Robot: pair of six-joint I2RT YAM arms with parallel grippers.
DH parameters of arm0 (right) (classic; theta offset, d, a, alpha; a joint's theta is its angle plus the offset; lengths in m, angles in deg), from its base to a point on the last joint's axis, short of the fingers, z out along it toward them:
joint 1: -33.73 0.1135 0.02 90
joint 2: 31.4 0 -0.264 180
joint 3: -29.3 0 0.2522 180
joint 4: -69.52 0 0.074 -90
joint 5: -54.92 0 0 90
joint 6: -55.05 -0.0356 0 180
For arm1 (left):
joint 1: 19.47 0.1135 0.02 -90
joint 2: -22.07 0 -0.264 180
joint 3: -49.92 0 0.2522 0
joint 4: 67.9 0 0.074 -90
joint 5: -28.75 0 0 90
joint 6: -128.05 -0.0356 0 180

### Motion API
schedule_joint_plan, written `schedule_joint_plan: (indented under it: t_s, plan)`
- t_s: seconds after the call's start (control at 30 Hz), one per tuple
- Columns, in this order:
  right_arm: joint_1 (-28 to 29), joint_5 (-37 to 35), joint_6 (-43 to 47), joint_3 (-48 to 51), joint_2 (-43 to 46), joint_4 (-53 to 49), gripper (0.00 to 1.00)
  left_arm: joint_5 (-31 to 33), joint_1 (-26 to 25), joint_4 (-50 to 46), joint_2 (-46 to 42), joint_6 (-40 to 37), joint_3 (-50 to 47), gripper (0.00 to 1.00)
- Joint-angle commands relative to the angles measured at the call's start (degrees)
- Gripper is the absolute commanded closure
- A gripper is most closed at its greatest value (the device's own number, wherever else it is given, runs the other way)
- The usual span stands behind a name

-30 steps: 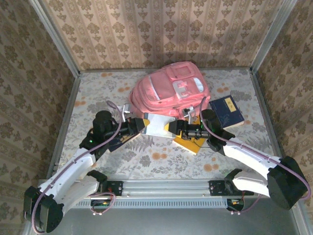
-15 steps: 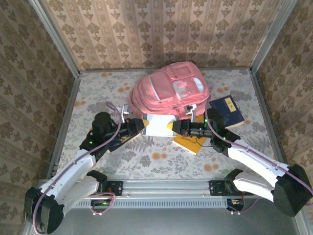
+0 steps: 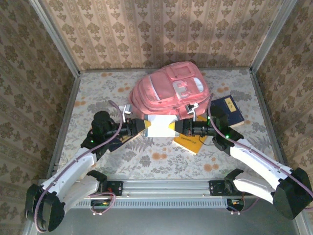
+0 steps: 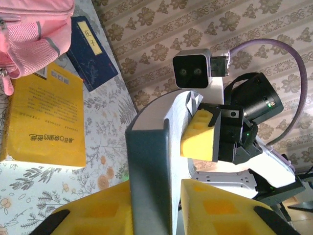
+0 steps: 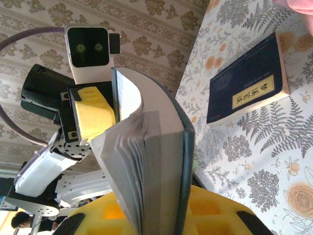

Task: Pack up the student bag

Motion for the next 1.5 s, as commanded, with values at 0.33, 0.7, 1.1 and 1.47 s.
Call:
schedule_joint_plan:
  t_s: [0.33, 0.7, 1.1, 1.47]
  plan:
    - [-0.33, 2.79, 1.59, -1.53, -0.54, -0.83, 1.00, -2.17, -3.00, 2.15, 2.04, -4.68, 0.15, 0.79]
    - [-1.37, -2.68, 11.61, -6.00, -0.83, -15.17, 0.44, -1.04, -1.64, 1.37, 0.89, -5.31, 0.33, 1.00]
    - [-2.53, -33.70, 32.71, -27.17, -9.86, -38.09, 0.10, 19.22, 11.89, -33.95, -12.64, -15.88, 8.82, 1.00]
    - [-1.92, -39.06, 38.98, -42.21, -27.75, -34.69, 0.00, 39.36, 13.04, -55.09, -17.11, -26.57, 16.66, 1.00]
